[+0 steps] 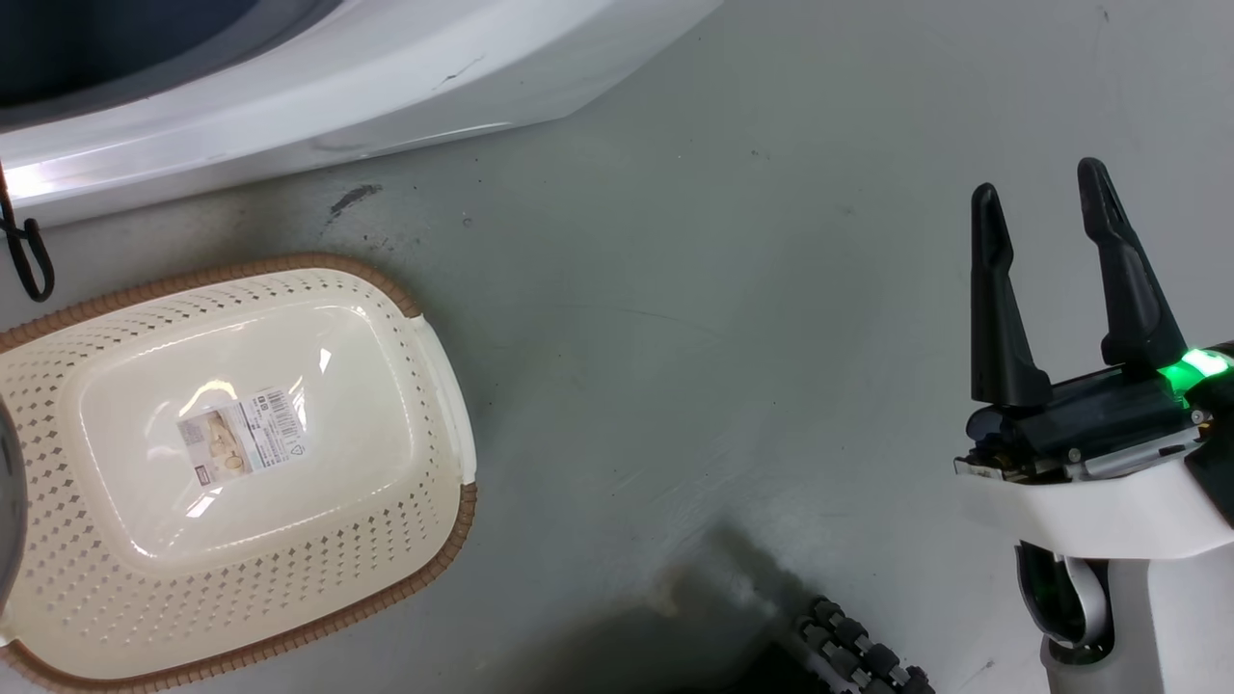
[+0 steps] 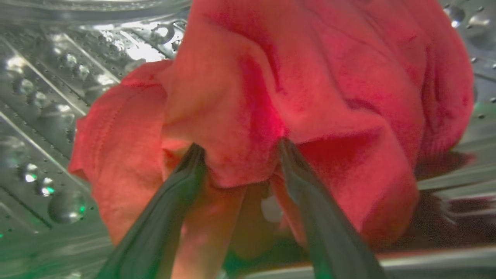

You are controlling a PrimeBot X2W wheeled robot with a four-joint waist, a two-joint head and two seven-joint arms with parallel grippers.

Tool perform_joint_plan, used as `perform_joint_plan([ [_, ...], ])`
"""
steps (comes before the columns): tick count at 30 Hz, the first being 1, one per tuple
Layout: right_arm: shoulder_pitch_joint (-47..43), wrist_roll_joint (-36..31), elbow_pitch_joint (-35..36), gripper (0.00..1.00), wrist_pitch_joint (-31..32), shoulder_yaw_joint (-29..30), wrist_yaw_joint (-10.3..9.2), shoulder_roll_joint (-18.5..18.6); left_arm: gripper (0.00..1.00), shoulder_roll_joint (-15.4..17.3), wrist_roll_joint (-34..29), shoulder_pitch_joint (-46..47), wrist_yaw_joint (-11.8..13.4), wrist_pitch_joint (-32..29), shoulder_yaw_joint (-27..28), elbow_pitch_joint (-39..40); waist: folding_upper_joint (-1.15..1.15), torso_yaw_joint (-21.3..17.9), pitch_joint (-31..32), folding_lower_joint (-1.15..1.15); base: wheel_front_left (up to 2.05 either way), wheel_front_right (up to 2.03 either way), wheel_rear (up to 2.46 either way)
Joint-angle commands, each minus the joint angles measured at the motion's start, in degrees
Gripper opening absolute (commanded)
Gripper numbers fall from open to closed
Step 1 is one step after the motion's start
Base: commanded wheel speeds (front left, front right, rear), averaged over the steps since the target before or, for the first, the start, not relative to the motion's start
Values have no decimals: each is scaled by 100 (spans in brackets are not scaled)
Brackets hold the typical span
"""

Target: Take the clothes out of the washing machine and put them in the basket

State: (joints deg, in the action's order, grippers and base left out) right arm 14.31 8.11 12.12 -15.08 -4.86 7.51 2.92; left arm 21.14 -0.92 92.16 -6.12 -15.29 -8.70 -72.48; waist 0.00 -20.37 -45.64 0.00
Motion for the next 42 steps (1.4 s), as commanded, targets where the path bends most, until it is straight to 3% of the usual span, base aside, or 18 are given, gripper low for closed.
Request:
perform_joint_plan([
  [1, 73, 28, 31, 100, -14, -15, -4, -7, 40, -1, -88, -56, 12, 36, -78, -61, 0, -2, 1, 0, 0, 0, 0],
  [2, 67, 34, 32, 100, -14, -33, -4, -7, 0, 6, -64, -57, 16, 76, -83, -55, 0, -5, 1, 0, 0, 0, 0],
  [10, 85, 7, -12, 100, -14, -33, -4, -7, 0, 64, 79, -60, -27, 406, -99, -44, 0, 30, 92, 0, 0, 0, 0],
  [18, -31, -131, -83, 100, -14, 30, -4, -6, 0, -40, 315, -430, -85, 1192, -49, -37, 0, 226, 553, 0, 0, 0, 0],
  [34, -358, -489, -319, 100, -14, 153, -4, -5, 0, -549, 818, -1836, -126, 2763, -477, 50, 0, 859, 1718, 0, 0, 0, 0],
  [42, -579, -597, -411, 100, -14, 266, -4, -4, 0, -666, 1218, -2809, -127, 3050, -691, 732, 0, 1067, 2287, 0, 0, 0, 0],
])
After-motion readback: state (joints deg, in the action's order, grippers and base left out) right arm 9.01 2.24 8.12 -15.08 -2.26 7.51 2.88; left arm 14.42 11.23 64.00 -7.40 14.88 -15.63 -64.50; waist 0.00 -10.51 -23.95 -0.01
